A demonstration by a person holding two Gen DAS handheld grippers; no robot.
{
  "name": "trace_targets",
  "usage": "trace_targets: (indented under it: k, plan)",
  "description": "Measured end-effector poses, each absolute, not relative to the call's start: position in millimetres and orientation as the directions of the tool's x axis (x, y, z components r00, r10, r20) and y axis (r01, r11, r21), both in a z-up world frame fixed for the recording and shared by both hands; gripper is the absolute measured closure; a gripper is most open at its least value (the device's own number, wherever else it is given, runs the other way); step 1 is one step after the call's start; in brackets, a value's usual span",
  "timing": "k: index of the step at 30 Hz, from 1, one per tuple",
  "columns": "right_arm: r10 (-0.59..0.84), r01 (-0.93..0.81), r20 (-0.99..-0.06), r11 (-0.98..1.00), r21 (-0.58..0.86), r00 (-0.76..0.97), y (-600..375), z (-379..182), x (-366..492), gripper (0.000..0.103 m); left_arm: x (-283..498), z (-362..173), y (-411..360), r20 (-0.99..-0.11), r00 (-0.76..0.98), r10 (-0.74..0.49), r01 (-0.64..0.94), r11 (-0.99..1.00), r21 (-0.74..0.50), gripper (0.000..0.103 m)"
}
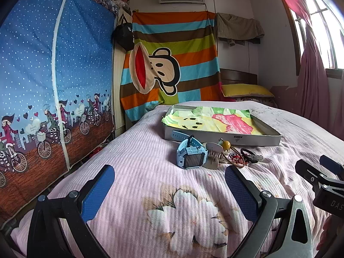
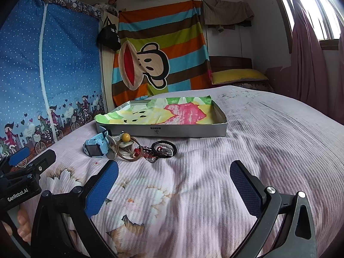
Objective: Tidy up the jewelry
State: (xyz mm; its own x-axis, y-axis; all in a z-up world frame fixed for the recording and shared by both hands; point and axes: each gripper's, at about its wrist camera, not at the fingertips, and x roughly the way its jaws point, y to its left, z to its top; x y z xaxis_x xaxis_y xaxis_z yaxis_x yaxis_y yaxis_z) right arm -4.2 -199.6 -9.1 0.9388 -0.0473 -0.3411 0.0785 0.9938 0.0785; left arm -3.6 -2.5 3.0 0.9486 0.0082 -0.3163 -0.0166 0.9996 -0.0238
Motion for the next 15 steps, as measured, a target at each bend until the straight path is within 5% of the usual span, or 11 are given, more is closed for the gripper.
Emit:
trace_targets:
  k: [15]
  plan:
    - [-0.049,0.08,-0.34,0.994,0.077,0.939,-199.3,-9.4,-4.8,0.001,-3.7,3.1,-2.5,-0.316,0.949,0.007,-0.016,1.0,-0.025,0.0]
